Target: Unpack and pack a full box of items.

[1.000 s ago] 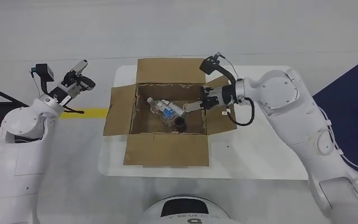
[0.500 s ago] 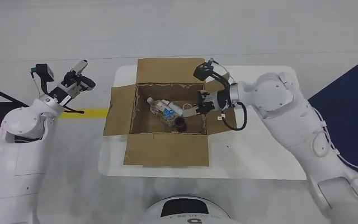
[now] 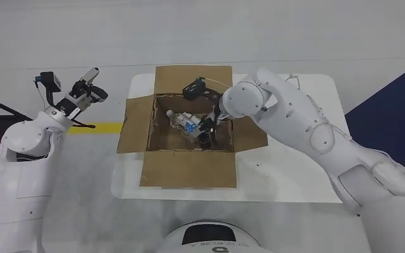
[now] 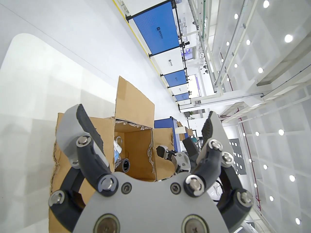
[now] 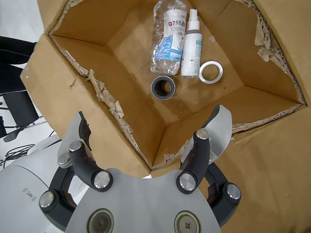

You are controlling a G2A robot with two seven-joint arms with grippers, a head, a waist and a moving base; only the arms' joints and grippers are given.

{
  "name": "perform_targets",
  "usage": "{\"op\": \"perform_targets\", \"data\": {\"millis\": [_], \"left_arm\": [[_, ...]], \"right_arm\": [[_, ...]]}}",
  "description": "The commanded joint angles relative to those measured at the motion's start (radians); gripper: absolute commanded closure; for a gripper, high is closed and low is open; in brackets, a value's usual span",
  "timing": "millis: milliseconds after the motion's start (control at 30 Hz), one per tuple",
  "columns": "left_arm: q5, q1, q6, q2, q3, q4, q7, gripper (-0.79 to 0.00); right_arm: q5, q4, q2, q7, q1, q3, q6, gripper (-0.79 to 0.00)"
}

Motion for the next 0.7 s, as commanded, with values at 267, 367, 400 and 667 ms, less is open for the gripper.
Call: {"op": "perform_targets", "data": {"millis": [267, 367, 400, 667], "left_arm": [[0.0, 0.0, 0.0, 0.0, 0.0, 0.0, 0.0, -0.785], [0.0, 0.0, 0.0, 0.0, 0.0, 0.0, 0.0, -0.785], [0.0, 0.0, 0.0, 0.0, 0.0, 0.0, 0.0, -0.785], [0.0, 0.0, 0.0, 0.0, 0.0, 0.0, 0.0, -0.785]], "right_arm": [[0.033, 0.342, -0.15, 0.004, 0.095, -0.16, -0.068, -0.594], [0.048, 0.425, -0.187, 0.039, 0.105, -0.19, -0.108, -0.637], [0.056, 0.453, -0.199, 0.051, 0.109, -0.197, -0.123, -0.616], [0.056, 0.613, -0.284, 0.054, 0.123, -0.24, -0.173, -0.376]]}}
